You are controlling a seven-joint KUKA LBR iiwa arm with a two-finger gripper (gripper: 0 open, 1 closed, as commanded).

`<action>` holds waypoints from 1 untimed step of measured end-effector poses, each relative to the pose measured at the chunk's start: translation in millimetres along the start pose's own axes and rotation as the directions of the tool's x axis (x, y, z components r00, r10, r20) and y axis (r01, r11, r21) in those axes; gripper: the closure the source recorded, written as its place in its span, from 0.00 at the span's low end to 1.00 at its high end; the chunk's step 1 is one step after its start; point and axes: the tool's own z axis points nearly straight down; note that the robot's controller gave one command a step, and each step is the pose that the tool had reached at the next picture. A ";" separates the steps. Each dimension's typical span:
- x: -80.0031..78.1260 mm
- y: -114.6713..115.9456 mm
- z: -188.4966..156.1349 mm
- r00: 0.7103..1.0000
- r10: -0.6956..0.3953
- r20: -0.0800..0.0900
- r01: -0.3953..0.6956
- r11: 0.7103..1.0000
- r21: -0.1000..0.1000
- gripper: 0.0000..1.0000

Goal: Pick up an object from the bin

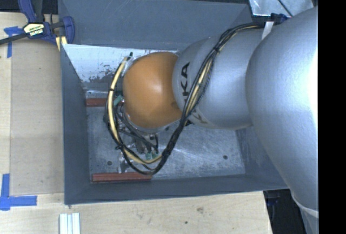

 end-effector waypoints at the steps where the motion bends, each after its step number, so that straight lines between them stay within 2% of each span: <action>1: -76.4 -38.0 -12.1 0.999 -0.049 -0.002 0.049 0.999 0.000 0.00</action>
Offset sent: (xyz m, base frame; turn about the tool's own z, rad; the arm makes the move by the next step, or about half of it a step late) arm -0.0151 -0.0384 -0.0257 -0.1795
